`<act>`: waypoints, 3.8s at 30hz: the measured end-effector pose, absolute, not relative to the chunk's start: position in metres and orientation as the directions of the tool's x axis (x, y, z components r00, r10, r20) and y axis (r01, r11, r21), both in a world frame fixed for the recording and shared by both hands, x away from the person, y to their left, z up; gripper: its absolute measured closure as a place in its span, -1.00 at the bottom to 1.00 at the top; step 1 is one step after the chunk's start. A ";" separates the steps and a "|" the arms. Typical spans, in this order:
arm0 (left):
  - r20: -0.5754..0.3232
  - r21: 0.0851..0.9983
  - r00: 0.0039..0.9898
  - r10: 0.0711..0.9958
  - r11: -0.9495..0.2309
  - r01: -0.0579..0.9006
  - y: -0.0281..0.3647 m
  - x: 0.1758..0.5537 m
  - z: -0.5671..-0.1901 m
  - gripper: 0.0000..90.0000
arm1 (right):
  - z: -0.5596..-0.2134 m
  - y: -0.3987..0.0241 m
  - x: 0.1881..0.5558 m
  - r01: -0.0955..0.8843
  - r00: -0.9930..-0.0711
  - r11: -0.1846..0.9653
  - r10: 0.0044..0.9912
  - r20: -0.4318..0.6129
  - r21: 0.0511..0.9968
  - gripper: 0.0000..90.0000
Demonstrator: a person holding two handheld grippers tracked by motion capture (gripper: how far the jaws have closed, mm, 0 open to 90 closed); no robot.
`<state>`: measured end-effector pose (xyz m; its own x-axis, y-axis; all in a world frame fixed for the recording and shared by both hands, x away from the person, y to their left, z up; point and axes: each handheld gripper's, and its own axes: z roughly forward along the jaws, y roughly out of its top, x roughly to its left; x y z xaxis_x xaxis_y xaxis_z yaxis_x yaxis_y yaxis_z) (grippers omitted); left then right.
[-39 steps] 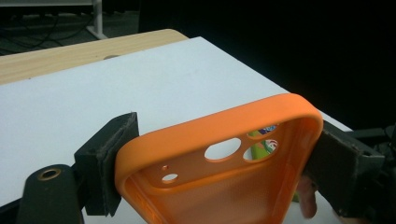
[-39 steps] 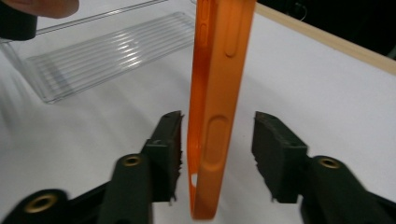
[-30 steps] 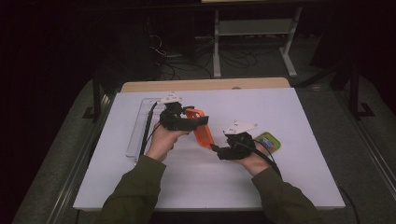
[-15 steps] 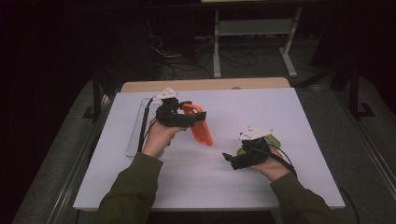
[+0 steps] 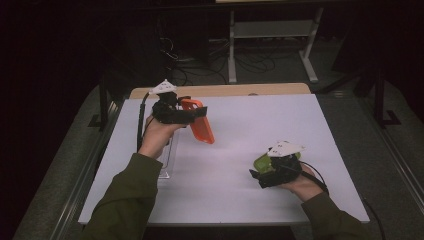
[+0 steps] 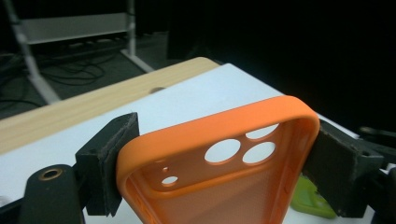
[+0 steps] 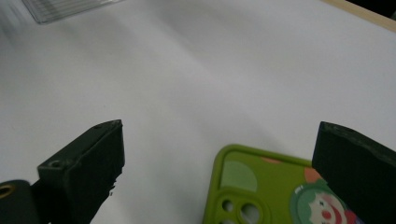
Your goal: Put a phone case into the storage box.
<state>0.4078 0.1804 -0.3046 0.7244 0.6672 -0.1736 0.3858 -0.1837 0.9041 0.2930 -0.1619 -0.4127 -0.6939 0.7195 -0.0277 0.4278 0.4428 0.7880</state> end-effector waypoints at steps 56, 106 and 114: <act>0.078 0.870 0.303 0.950 -0.214 0.445 0.245 0.500 -0.336 -0.64 | -0.416 -0.188 0.284 0.463 -0.632 0.377 0.775 0.001 0.802 -0.97; 0.045 0.832 0.374 0.926 -0.242 0.500 0.258 0.488 -0.336 -1.00 | -0.414 -0.188 0.287 0.475 -0.618 0.367 0.786 0.006 0.800 -0.97; 0.022 0.795 0.458 0.889 -0.294 0.531 0.260 0.465 -0.334 -1.00 | -0.413 -0.189 0.287 0.470 -0.615 0.362 0.788 0.005 0.805 -0.97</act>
